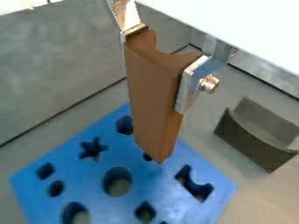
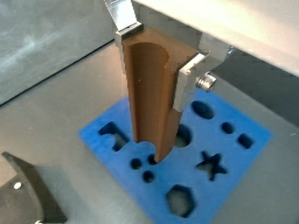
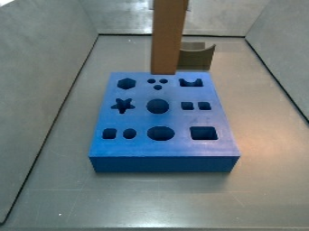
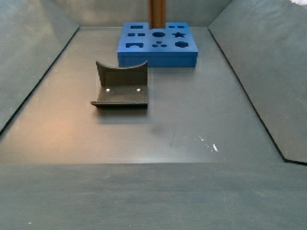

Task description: Insert the arch object.

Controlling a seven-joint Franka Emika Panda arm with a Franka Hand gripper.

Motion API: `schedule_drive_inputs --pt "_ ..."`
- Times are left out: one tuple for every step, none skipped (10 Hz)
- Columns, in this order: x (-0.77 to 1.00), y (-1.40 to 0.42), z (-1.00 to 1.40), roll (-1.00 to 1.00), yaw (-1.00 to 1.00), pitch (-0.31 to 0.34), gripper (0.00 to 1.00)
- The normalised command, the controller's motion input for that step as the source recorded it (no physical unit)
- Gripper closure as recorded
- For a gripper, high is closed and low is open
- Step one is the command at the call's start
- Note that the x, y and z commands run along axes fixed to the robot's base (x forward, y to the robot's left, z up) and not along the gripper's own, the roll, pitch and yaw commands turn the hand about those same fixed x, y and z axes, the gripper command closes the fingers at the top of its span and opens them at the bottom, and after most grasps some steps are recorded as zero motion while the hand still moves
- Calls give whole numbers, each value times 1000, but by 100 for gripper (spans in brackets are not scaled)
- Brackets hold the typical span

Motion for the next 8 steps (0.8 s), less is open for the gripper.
schedule_drive_inputs --pt "914 391 -277 31 -43 181 100" --pt "883 243 -63 19 -43 243 100" --pt "789 77 -49 0 0 173 100" --pt "717 46 -217 -84 0 44 100" --pt "686 0 -217 -106 -14 19 100" --pt "569 -37 -177 -91 -66 0 100" --pt "580 -74 -166 -63 -83 19 100" --pt "483 -40 -203 -16 -71 20 100"
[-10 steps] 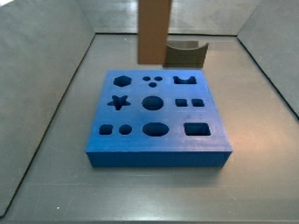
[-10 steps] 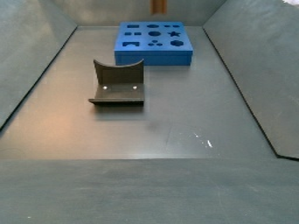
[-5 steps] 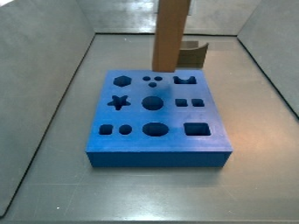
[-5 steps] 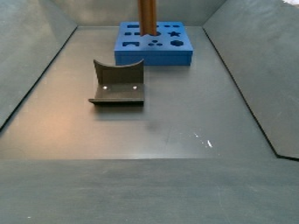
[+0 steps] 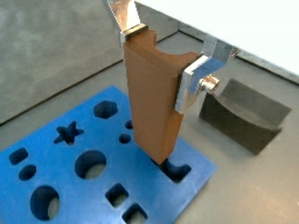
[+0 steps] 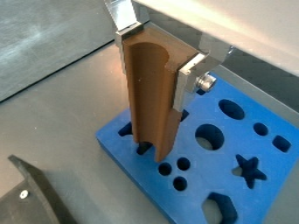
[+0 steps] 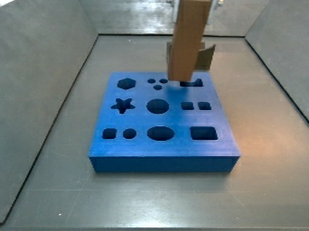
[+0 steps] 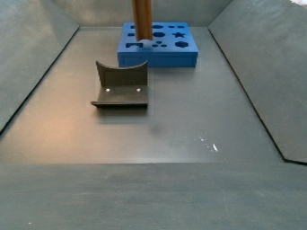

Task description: Insert the arch object.

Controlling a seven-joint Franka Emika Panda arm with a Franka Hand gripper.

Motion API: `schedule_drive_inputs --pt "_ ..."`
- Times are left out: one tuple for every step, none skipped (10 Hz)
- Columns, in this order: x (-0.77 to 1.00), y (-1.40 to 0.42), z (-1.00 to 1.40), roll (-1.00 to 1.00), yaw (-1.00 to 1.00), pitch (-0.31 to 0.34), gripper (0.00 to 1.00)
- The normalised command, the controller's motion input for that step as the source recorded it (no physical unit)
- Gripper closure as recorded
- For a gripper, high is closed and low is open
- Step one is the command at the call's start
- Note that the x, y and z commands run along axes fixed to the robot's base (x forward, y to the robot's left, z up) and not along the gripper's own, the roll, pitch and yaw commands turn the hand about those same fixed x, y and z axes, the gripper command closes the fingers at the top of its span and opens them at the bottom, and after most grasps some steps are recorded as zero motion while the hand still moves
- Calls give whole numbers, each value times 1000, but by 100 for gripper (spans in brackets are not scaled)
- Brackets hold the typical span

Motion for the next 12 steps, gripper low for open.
schedule_drive_inputs --pt "346 0 -349 -41 -54 0 100" --pt "186 0 -314 -13 0 0 100" --pt "126 0 -263 0 0 0 100" --pt "117 0 -243 0 0 0 100" --pt "91 0 -234 0 0 0 100" --pt "94 0 -291 0 0 -11 100" --pt "106 -14 -351 -49 0 -41 100" --pt "183 -46 -354 -57 0 -53 100" --pt "200 -49 -343 -14 0 -40 100" --pt "271 -23 -366 0 0 -11 100" --pt "209 0 -371 69 0 0 100" --pt "0 111 -334 179 0 0 100"
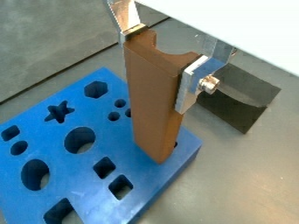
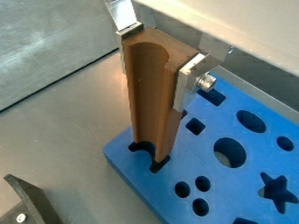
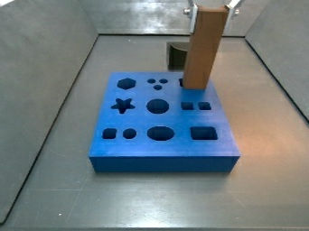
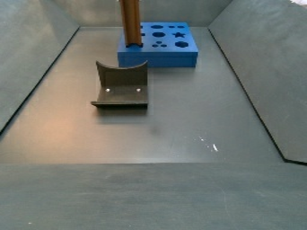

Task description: Insert the arch object.

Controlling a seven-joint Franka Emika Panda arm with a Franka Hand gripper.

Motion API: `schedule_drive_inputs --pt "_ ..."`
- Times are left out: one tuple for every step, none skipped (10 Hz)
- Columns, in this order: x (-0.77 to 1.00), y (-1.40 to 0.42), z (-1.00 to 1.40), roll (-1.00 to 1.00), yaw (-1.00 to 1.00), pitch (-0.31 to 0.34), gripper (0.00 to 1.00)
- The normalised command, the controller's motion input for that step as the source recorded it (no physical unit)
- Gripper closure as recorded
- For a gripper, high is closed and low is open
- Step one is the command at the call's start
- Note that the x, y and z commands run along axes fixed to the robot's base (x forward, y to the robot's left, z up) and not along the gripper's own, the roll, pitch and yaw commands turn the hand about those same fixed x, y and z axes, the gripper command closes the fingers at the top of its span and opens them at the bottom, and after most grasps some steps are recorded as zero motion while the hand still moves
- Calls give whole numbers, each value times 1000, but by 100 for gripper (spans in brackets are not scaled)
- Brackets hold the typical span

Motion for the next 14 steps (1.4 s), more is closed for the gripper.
schedule_drive_inputs --pt "-106 131 -314 200 9 0 100" --pt "-129 111 -317 217 17 0 100" --pt "-89 89 -323 219 17 0 100" --pt "-29 54 -340 206 0 0 100" --pt "0 6 -366 171 0 0 100" --pt "9 0 -389 34 0 -24 100" --pt "40 0 -423 0 0 -46 100" --pt "0 0 -431 0 0 -66 100" --pt "0 0 -346 0 0 -49 100" --pt "0 0 -251 0 0 -26 100" --pt "0 0 -194 0 0 -19 100" --pt "0 0 -200 0 0 -26 100" --pt "0 0 -249 0 0 -46 100" --pt "0 0 -283 0 14 -76 100"
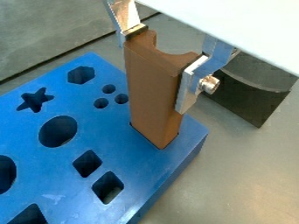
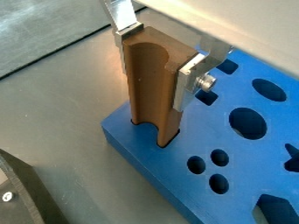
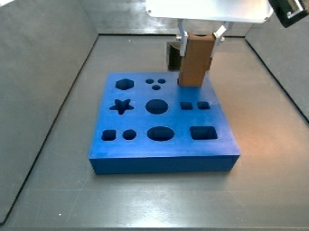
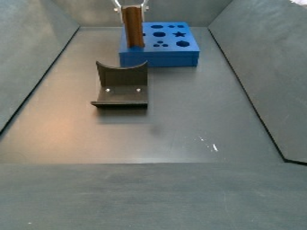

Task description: Insert the arch object.

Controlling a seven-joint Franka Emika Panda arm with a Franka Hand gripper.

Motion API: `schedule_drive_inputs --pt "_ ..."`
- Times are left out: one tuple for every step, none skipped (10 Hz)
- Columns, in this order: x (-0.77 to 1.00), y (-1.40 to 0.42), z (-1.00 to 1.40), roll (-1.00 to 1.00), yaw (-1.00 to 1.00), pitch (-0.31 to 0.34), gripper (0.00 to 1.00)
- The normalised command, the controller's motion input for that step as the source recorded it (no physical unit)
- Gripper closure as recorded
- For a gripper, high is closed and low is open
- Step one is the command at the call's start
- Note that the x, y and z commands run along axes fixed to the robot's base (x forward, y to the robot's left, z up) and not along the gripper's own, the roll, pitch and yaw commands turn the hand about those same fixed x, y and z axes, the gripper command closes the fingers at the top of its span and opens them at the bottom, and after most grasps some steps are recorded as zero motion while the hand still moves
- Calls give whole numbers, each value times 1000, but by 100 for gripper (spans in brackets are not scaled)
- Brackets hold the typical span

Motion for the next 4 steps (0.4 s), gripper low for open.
schedule_drive_inputs --pt "0 0 -260 -11 14 -84 100" --pt "0 0 -214 -20 6 -90 100" --pt "-63 0 0 0 0 -39 100" --pt "0 0 0 0 0 0 100"
